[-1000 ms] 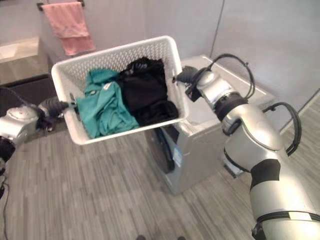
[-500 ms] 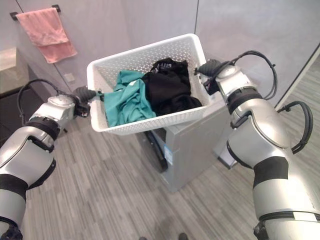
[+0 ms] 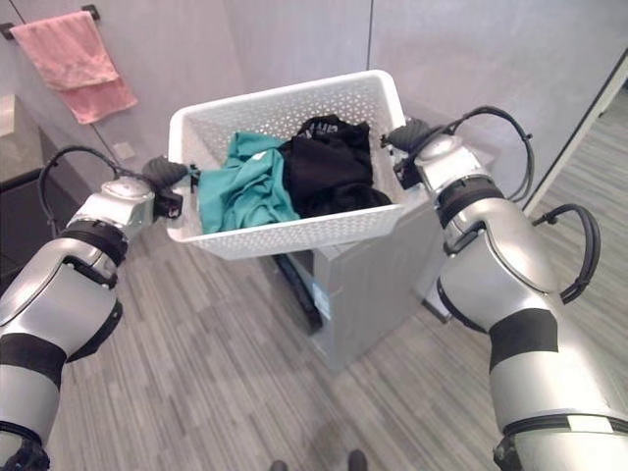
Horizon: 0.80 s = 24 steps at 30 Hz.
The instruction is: Grab the laundry basket,head to the washer,open it,put in the laundry and shut it.
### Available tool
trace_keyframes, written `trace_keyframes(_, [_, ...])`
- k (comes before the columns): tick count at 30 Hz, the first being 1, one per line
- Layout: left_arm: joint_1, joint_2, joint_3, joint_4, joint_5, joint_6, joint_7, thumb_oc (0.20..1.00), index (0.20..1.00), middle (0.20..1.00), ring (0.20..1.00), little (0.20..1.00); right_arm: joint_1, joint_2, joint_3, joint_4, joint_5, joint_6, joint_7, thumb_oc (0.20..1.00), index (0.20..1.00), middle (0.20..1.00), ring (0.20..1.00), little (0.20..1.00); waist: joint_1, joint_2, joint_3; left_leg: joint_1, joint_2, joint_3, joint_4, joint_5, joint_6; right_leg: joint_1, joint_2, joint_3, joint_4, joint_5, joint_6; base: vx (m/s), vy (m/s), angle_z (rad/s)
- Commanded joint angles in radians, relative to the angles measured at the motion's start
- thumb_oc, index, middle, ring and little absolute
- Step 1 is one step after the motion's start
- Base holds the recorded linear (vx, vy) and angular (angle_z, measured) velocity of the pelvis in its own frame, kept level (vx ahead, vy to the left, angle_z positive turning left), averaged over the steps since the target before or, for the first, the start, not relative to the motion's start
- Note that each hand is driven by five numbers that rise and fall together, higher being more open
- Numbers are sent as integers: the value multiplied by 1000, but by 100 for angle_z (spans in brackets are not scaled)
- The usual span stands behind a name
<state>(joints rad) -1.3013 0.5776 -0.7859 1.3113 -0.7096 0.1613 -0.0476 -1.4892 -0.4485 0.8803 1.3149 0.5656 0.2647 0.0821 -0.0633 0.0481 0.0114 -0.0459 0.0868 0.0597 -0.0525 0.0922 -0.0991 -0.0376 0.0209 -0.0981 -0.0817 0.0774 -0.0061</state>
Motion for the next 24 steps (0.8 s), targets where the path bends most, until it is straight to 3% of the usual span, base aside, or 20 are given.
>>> trace_keyframes(1, [-262,-20,-8,85,-36,-79,3,200,200,200,200,200,-161,38,30,51,12,-93,-11,200,200,200,200,200,7,-64,103,-46,-64,-14,300,-9,9,55,-51,74,85,-22,24,8,-101,45])
trace_keyframes(4, [-283,-26,-29,100,-20,-74,-5,200,200,200,200,200,-162,28,38,52,16,-85,-9,200,200,200,200,200,4,-67,99,-115,-40,32,202,13,31,85,-50,63,76,-50,25,194,6,31])
trace_keyframes(5, [-277,-22,-30,92,-31,-81,-4,200,200,200,200,200,-151,21,41,38,22,-91,-12,200,200,200,200,200,13,-55,98,-178,-23,35,113,96,24,112,-40,73,83,-68,27,279,74,44])
trace_keyframes(9, [-257,4,-21,87,-43,-88,-8,200,200,200,200,200,-113,4,35,18,15,-95,-4,200,200,200,200,200,29,-44,100,-213,2,28,9,148,8,167,-43,115,101,-118,37,326,152,3])
trace_keyframes(11, [-224,18,-14,87,-32,-85,-15,200,200,200,200,200,-75,-3,40,16,-20,-77,21,200,200,200,200,200,34,-21,74,-191,34,92,4,171,4,229,-64,146,109,-145,57,498,327,-59])
trace_keyframes(13, [-209,17,-17,78,-24,-83,-19,200,200,200,200,200,-44,-8,33,2,-42,-65,37,200,200,200,200,200,38,-20,55,-211,10,107,111,142,18,265,-112,156,120,-151,77,480,372,-93])
trace_keyframes(15, [-211,17,-26,80,-1,-76,-30,200,200,200,200,200,-28,-23,44,-16,-68,-56,59,200,200,200,200,200,33,-30,41,-240,-18,141,232,69,42,274,-168,161,139,-130,98,311,290,-59])
trace_keyframes(16, [-211,17,-26,80,-1,-76,-30,200,200,200,200,200,-28,-23,44,-16,-68,-56,59,200,200,200,200,200,34,-29,40,-241,-17,141,233,69,42,273,-167,162,139,-130,98,345,340,-26])
trace_keyframes(17, [-206,21,-30,70,6,-72,-44,200,200,200,200,200,-9,-44,30,-39,-58,-54,67,200,200,200,200,200,36,-40,35,-238,-46,167,282,2,74,261,-224,170,185,-64,123,314,320,-35])
trace_keyframes(20, [-192,11,-36,73,33,-71,-53,200,200,200,200,200,18,-54,11,-49,-58,-55,78,200,200,200,200,200,46,-27,30,-217,-72,205,294,-51,109,211,-279,181,264,89,126,331,398,-48])
trace_keyframes(22, [-196,13,-39,65,33,-73,-49,200,200,200,200,200,25,-38,7,-57,-63,-56,84,200,200,200,200,200,49,-10,46,-176,-80,226,266,-71,129,153,-302,136,329,143,115,228,361,-33])
trace_keyframes(23, [-197,9,-37,63,29,-76,-42,200,200,200,200,200,32,-42,8,-65,-65,-60,82,200,200,200,200,200,45,-7,56,-162,-87,227,261,-84,134,146,-292,116,349,136,116,170,312,-47])
trace_keyframes(24, [-208,4,-41,59,34,-75,-46,200,200,200,200,200,27,-33,13,-66,-61,-56,79,200,200,200,200,200,31,-1,66,-136,-93,219,237,-80,139,93,-246,145,398,129,109,184,261,-46])
